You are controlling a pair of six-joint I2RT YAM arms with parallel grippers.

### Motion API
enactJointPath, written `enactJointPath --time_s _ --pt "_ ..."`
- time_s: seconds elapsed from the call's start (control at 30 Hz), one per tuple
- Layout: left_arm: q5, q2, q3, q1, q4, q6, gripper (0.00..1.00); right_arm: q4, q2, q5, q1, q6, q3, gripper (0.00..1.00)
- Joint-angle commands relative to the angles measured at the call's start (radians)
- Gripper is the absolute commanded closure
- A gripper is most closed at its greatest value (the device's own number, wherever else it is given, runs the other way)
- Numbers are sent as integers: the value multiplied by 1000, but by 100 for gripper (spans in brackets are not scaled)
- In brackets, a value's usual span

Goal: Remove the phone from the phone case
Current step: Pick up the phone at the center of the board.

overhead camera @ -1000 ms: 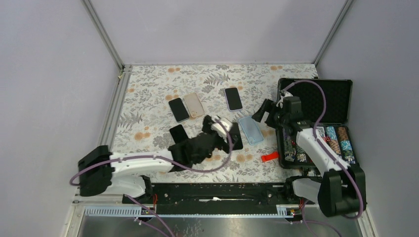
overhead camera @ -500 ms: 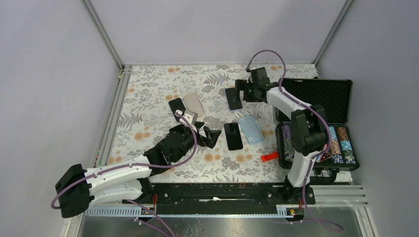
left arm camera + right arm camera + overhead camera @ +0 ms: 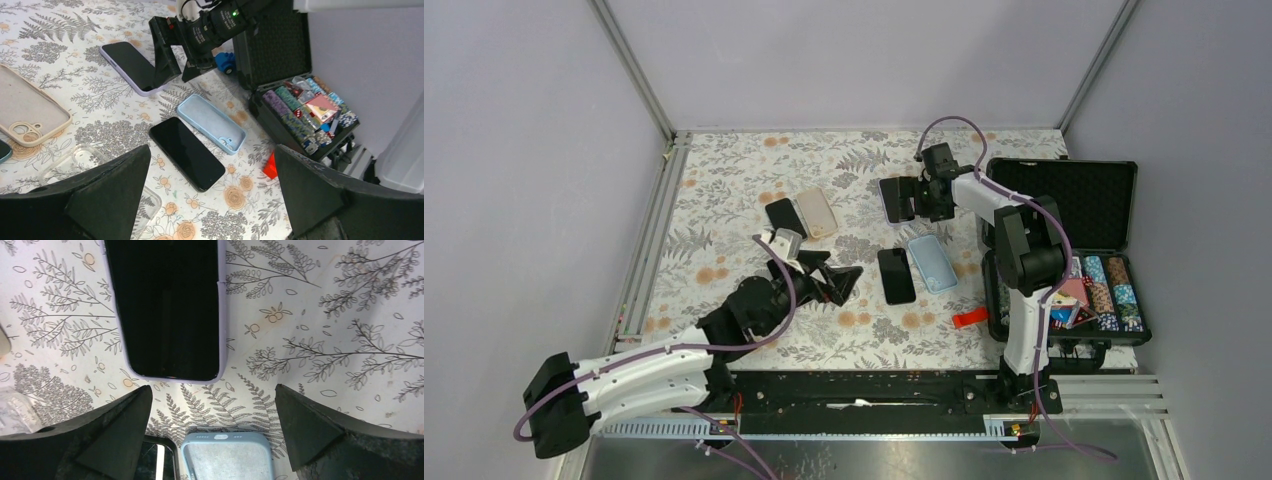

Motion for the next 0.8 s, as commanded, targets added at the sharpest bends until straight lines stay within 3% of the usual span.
enactJointPath --time_s 0.0,0.3,0.6,0.67,0.77 --pt "29 -89 -45 5 47 -32 1 4 5 -49 2 11 29 0" --pt "31 -240 -113 7 9 -43 1 -42 26 -53 8 24 33 0" --pt "69 -203 -136 7 58 -88 1 -124 97 -21 42 -5 154 0" --pt "70 -190 -135 7 65 -92 1 -154 128 -13 50 -21 202 7" --pt "71 -163 -134 7 82 -94 1 -167 151 -13 56 -20 252 0"
